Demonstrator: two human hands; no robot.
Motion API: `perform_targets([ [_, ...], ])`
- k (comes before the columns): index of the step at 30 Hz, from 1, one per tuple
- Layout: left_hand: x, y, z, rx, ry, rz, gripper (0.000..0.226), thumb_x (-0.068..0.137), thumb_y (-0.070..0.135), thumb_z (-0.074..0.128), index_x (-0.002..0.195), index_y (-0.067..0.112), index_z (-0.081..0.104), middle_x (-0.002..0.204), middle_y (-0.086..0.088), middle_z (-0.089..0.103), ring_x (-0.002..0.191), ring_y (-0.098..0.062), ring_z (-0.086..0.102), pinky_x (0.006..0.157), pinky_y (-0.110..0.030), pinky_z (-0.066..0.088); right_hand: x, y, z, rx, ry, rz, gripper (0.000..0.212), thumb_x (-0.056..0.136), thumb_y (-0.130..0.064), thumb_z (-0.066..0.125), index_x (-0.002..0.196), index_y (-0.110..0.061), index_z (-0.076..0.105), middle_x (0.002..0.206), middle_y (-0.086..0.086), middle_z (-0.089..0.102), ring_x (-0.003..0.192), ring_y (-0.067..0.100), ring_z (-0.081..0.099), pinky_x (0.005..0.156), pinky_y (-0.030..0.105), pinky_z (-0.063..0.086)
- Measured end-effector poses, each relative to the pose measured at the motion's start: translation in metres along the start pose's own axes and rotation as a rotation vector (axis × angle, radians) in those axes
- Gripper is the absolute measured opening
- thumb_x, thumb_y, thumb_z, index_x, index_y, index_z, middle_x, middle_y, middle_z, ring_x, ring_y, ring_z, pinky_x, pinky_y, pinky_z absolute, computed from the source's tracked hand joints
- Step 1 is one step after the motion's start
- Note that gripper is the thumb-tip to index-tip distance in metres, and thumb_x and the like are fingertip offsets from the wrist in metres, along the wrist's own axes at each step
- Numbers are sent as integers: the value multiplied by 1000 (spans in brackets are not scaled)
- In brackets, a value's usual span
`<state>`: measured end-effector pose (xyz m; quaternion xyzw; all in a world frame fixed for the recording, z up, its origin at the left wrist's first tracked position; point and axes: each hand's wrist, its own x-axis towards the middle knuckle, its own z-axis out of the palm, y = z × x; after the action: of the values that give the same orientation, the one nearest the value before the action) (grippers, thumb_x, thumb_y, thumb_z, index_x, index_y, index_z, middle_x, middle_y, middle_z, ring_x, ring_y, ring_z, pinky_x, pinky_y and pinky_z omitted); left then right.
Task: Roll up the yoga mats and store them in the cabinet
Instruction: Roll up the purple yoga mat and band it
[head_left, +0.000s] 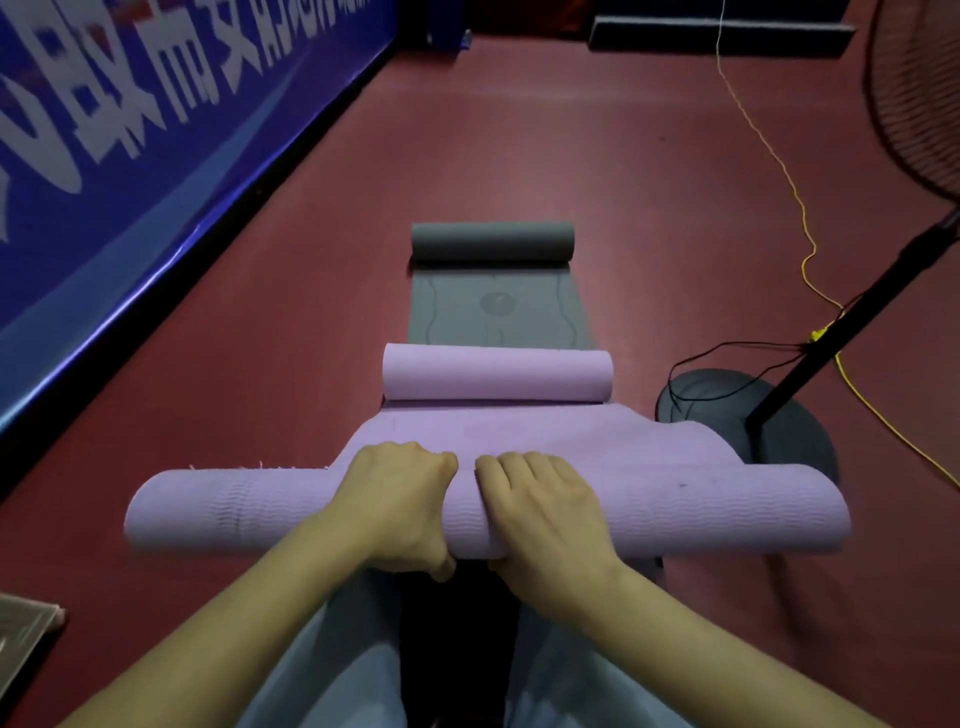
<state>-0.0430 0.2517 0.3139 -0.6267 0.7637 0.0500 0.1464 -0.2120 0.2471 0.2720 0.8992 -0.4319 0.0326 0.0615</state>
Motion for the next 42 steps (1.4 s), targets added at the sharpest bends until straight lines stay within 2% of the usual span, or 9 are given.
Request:
perform_targets([
  [4,-1,3,5,-95,15,-64,63,58,59,79,100,30,43,108,8,64,98,-21,61,68,-34,33,19,13,-19,56,-137,-39,57,57,-30,82,91,-21,38,89,2,62,78,28,63,62,33,32],
  [9,2,8,8,-56,88,-114,71,62,60,82,112,28,43,115,9,62,106,-20,61,72,-32,31,48,29,-42,121,-406,-6,65,57,-46,87,104,-20,50,92,3,61,76,28,54,64,35,39],
  [15,19,-8,-3,-2,-36,-9,61,57,58,81,100,28,48,103,3,67,96,-25,61,70,-35,40,26,14,-9,12,-67,11,65,39,-38,88,83,-23,43,78,0,59,69,26,60,61,32,26],
  [19,20,-8,5,-70,-24,-35,68,57,59,79,112,30,50,112,6,67,103,-22,61,72,-35,38,37,21,-21,74,-223,-10,52,66,-38,80,95,-19,41,97,3,63,86,30,63,66,35,32],
  [23,19,-15,14,-136,70,-82,99,54,68,83,137,33,41,128,12,60,116,-18,59,82,-32,43,63,41,-32,162,-417,-3,59,53,-52,87,96,-22,59,90,1,66,80,27,62,63,35,45],
  [26,25,-18,16,-87,58,-77,90,54,67,84,125,30,44,119,9,63,107,-20,62,76,-34,44,75,48,-32,208,-488,20,58,49,-53,88,91,-23,63,87,-1,66,77,23,61,64,34,50],
  [30,43,-25,12,-16,15,-28,67,56,62,79,103,27,45,103,5,67,94,-25,63,68,-36,43,78,50,-21,198,-471,50,63,50,-57,86,98,-25,60,91,-2,65,82,24,61,65,35,48],
  [35,59,-31,11,-20,-45,1,70,52,62,82,104,28,49,104,2,68,94,-26,62,68,-35,38,63,43,-4,106,-233,-36,67,59,-53,80,106,-22,44,104,0,59,94,27,59,71,37,35],
  [42,55,-22,11,-14,-16,-31,67,58,56,84,100,27,40,106,1,67,97,-26,62,68,-35,34,62,43,-8,89,-254,6,64,63,-50,80,98,-23,34,104,1,63,93,30,63,67,36,31],
])
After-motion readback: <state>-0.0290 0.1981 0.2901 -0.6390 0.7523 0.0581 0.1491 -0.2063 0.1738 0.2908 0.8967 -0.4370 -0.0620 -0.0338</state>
